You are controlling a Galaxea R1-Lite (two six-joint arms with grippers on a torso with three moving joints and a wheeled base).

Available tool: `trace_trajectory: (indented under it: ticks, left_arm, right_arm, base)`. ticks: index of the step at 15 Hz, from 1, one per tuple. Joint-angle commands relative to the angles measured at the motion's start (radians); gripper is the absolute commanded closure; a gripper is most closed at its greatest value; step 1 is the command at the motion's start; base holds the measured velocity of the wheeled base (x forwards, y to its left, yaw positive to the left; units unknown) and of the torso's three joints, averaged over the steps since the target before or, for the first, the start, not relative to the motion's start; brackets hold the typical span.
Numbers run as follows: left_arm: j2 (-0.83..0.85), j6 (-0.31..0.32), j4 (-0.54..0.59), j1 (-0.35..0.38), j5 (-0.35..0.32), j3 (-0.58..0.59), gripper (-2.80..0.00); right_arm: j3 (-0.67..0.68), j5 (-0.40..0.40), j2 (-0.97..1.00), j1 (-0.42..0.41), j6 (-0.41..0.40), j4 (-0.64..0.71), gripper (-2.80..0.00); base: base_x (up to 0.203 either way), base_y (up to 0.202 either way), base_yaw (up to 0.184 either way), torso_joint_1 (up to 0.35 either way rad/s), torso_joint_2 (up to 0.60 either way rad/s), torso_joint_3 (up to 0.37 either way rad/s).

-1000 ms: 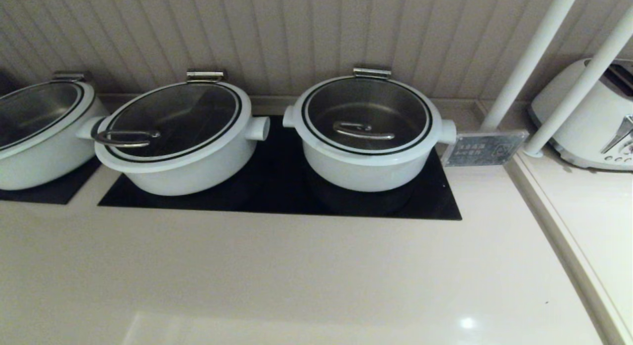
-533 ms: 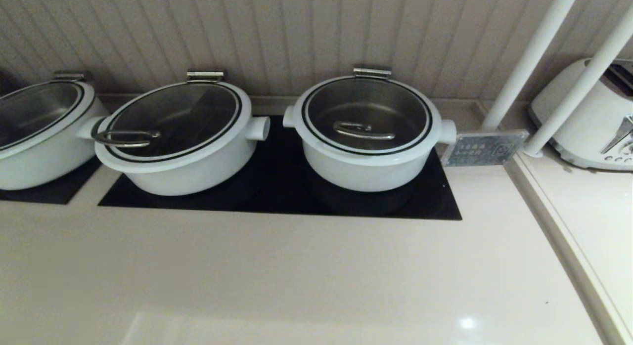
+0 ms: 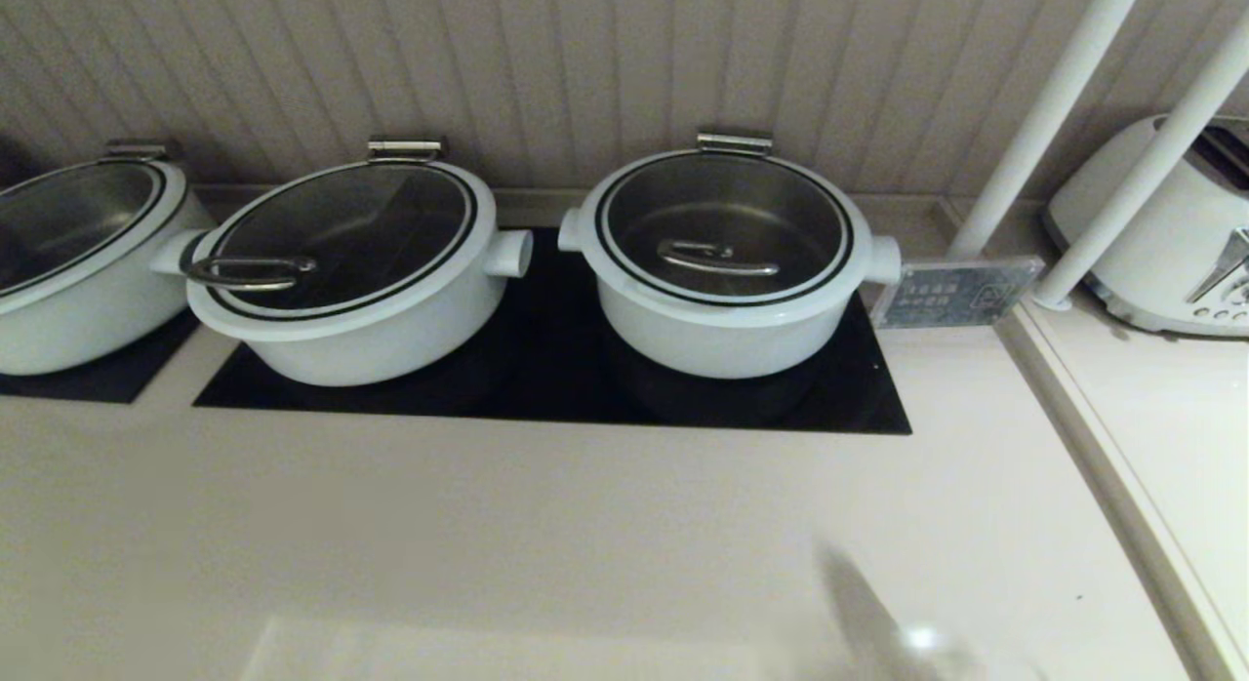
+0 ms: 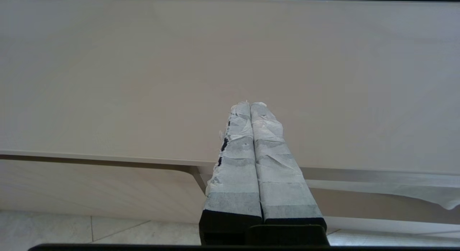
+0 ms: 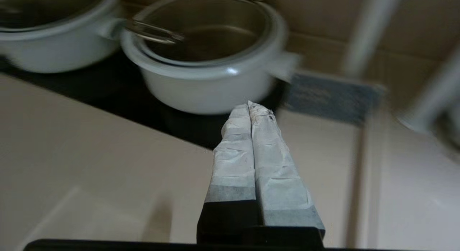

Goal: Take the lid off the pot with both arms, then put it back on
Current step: Open the food pot lid a small opening with the right arm

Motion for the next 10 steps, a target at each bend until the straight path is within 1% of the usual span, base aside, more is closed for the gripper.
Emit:
trace_trajectory:
  ticks: [1,3,7,9,10]
  left_arm:
    - [0.001,0.000,0.000,0.000,0.000,0.000,0.00]
    - [0.000,0.000,0.000,0.000,0.000,0.000,0.00]
    - [0.000,0.000,0.000,0.000,0.000,0.000,0.00]
    - [0.000,0.000,0.000,0.000,0.000,0.000,0.00]
    - [0.000,0.000,0.000,0.000,0.000,0.000,0.00]
  right_arm:
    - [-0.035,0.075,0.197,0.004,0.002,-0.073,0.00]
    - [-0.060,0.125,0.312,0.024,0.010,-0.160,0.00]
    - [-0.082,0.144,0.554,0.092,0.014,-0.406,0.00]
    - [-0.092,0.146,0.665,0.150,0.016,-0.537,0.00]
    - [-0.102,0.145,0.720,0.199,0.015,-0.603,0.00]
  base:
    - [0.000,0.000,0.000,0.000,0.00,0.000]
    - [0.000,0.000,0.000,0.000,0.00,0.000]
    - [0.000,0.000,0.000,0.000,0.00,0.000]
    - [0.000,0.000,0.000,0.000,0.00,0.000]
    - [0.000,0.000,0.000,0.000,0.00,0.000]
